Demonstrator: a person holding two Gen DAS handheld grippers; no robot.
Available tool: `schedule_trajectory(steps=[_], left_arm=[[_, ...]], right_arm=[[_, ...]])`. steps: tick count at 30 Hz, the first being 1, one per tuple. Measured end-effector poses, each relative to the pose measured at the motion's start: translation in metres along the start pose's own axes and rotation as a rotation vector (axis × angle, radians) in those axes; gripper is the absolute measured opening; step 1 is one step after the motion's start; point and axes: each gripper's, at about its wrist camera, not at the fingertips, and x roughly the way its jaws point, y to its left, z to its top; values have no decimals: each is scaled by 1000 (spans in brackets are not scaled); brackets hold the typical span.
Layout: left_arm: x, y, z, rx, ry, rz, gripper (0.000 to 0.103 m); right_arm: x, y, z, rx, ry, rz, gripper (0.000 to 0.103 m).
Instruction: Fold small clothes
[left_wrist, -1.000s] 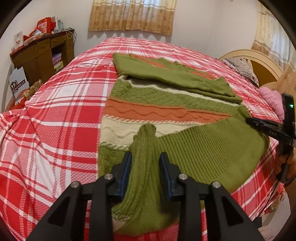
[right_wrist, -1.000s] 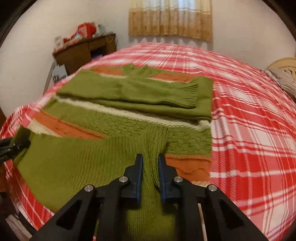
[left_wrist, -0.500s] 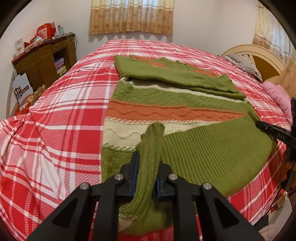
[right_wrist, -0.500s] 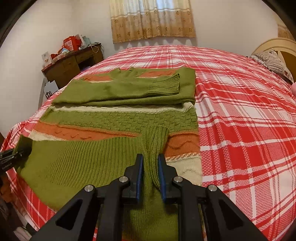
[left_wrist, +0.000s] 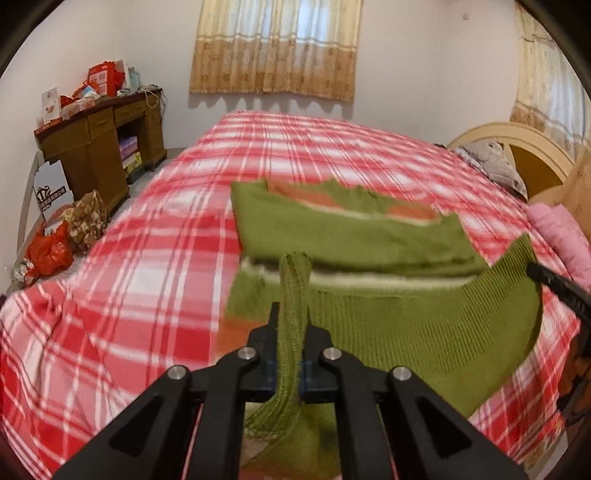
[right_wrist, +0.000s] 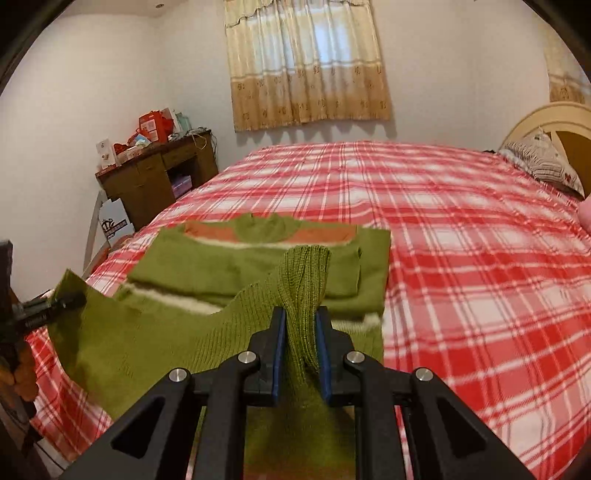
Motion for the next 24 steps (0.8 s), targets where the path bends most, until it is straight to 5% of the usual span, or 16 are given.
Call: schedule_trajectory(steps=[11, 24], left_arm=[[44, 8, 62, -60, -25, 41, 7], [117, 6, 135, -86, -39, 118, 6]], right_arm=[[36, -15, 47, 18, -29, -39, 15], [132, -43, 116, 38, -29, -124, 14]])
